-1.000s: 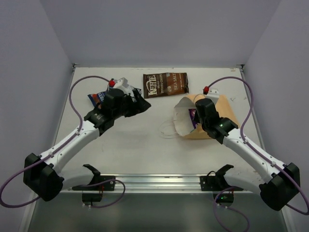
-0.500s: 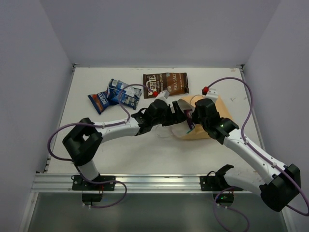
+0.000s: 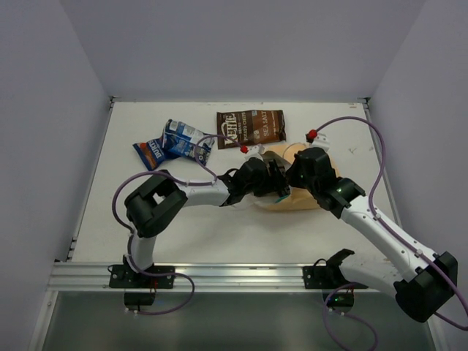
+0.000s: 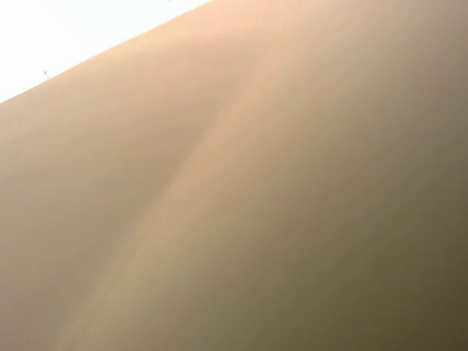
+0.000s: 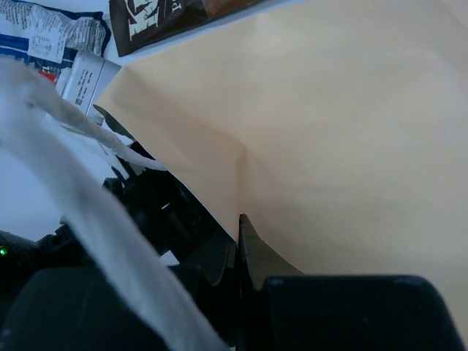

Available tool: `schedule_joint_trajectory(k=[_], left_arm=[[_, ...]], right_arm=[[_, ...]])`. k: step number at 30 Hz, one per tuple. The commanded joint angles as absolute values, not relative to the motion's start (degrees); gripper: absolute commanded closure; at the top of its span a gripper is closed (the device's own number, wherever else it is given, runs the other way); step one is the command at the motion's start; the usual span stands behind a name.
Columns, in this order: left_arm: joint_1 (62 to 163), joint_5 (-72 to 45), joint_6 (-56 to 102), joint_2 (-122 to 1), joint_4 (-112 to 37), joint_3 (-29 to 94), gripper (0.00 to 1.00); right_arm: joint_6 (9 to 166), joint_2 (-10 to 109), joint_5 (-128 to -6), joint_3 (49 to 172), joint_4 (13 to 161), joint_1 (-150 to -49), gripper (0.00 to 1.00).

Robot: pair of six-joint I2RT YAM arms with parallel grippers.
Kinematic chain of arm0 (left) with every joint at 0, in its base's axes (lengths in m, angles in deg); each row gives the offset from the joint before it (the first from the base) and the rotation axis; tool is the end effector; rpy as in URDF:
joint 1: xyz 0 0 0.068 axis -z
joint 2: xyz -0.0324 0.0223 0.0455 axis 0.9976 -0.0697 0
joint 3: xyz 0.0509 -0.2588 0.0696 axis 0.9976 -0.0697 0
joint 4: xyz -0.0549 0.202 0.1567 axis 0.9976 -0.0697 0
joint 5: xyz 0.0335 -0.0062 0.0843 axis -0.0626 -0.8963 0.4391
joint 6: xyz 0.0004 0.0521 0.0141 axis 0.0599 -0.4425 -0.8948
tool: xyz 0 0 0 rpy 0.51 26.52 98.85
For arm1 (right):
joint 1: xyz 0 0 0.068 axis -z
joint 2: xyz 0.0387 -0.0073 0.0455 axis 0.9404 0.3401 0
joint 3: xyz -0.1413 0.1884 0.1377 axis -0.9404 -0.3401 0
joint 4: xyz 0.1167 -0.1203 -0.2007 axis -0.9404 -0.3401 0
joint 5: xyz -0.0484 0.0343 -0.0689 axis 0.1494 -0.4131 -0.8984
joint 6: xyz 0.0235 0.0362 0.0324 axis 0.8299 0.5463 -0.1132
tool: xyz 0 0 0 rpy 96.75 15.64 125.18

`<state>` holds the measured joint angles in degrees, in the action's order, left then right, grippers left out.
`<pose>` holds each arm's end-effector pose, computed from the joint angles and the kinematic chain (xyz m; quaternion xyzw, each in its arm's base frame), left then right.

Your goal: Take the snacks out of the paper bag

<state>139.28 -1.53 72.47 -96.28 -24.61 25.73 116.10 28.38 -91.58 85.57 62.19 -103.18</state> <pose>0.2556 -0.3387 0.1679 -0.0739 0.8678 -0.3969 0.2898 0.1964 0.1159 0.3000 0.0865 0.8743 0.1548 0.4518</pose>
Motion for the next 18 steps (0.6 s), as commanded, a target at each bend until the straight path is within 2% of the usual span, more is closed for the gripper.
schedule_joint_trajectory(k=[1,3,6,7,9,10,18], left_arm=[[139.62,0.87,72.70,-98.17,-21.73,29.58,0.27],[139.62,1.66,72.70,-99.14,-21.99,30.37,0.31],[139.62,2.27,72.52,-99.67,-21.99,30.99,0.50],[139.62,2.45,72.52,-99.59,-21.91,30.90,0.68],[139.62,2.71,72.00,-98.89,-21.73,30.64,0.86],[139.62,2.89,71.82,-98.53,-21.82,30.20,1.00],[138.74,4.47,65.85,-84.68,-27.95,26.51,1.00]], right_arm=[[118.34,26.38,-86.32,87.85,65.41,-103.34,1.00],[118.34,25.94,-85.44,87.84,65.41,-103.34,1.00],[118.17,25.50,-86.05,87.58,65.32,-103.34,1.00],[117.99,25.41,-86.23,87.41,65.24,-103.34,1.00],[117.73,25.15,-87.01,87.06,64.71,-103.25,1.00],[117.64,24.98,-87.46,86.79,64.71,-103.25,1.00],[116.50,25.15,-94.75,83.80,64.62,-103.34,1.00]])
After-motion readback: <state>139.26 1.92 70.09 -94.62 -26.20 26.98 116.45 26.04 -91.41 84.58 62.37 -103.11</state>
